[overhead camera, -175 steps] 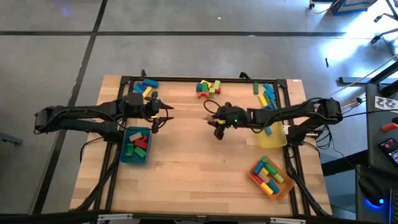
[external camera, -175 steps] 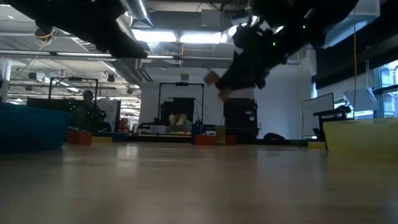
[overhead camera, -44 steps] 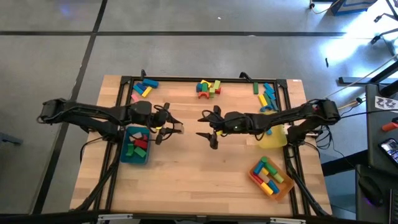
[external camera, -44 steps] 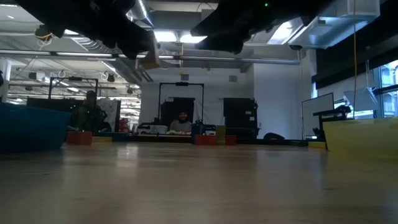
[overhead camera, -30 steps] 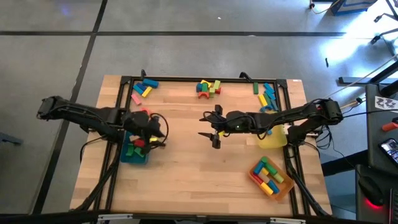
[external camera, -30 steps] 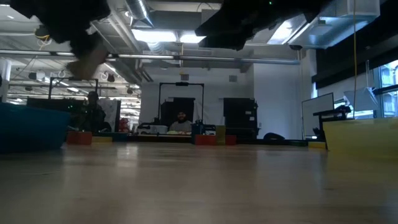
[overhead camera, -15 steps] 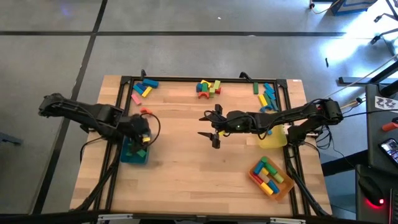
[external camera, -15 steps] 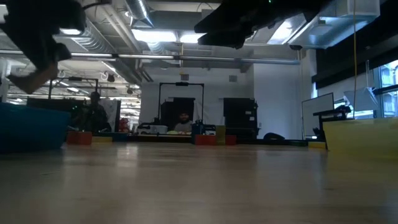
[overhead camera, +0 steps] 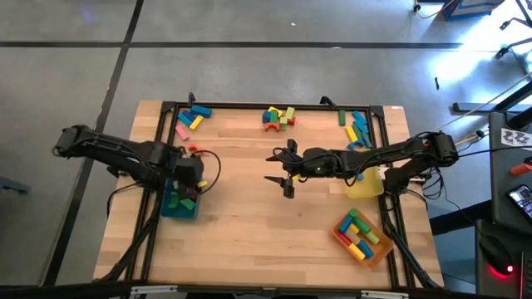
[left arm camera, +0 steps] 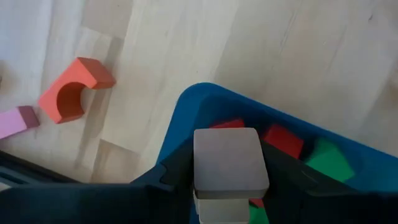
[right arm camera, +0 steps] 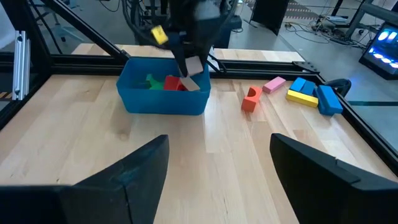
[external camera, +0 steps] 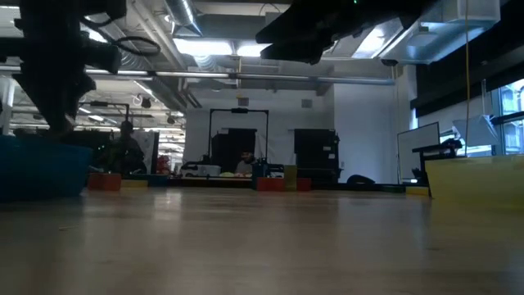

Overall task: Sort blocks by size
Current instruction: Put the brown arch block into the blue bin, then put the orange arch block into the blue bin

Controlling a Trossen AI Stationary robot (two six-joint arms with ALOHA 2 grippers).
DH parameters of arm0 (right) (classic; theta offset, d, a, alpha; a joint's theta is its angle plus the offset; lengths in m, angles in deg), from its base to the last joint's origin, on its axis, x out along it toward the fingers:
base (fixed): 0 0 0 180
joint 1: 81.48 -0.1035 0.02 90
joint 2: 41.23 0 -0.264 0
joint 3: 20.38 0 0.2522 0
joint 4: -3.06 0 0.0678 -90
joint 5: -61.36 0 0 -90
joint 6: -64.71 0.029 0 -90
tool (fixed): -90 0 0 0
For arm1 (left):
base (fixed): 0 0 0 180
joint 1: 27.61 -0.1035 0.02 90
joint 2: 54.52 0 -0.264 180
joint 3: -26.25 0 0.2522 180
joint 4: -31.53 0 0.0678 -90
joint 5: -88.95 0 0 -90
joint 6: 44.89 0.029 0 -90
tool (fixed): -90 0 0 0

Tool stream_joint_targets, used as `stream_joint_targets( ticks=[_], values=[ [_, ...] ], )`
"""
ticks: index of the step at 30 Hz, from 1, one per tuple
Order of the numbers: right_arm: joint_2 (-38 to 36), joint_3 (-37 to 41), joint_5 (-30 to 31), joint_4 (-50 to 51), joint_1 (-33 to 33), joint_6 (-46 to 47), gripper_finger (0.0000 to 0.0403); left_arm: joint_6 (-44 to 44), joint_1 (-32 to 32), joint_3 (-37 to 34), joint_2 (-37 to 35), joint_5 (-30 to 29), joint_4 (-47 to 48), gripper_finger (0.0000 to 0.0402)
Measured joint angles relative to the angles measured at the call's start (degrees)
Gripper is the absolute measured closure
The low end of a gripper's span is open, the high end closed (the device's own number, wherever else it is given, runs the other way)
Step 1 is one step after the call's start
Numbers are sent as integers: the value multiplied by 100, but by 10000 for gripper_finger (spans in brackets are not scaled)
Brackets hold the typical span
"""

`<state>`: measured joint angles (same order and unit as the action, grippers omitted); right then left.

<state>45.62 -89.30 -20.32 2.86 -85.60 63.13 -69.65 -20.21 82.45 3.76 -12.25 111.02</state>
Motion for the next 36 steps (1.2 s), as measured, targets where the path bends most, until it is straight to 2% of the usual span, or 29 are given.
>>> stream_joint_targets(
  ticks=[10, 19, 24, 28, 32, 36],
  values=[
    [2, 0, 0, 46, 0, 2, 123, 300, 0, -7, 610, 3, -27, 267],
    [2, 0, 0, 52, 0, 2, 123, 245, 0, -7, 586, 7, 18, 193],
    [2, 0, 21, 52, 0, 2, 123, 437, 0, 44, 564, 7, 27, 179],
    [2, 0, 372, 68, 0, 2, 123, 648, 11, 317, 427, -19, 41, 178],
    [4, 0, 737, 176, 2, 2, 123, 888, 11, 582, 110, -567, -234, 178],
    [122, -2, 1095, 226, 2, 0, 123, 1204, 11, 622, -281, -739, -851, 178]
  ],
)
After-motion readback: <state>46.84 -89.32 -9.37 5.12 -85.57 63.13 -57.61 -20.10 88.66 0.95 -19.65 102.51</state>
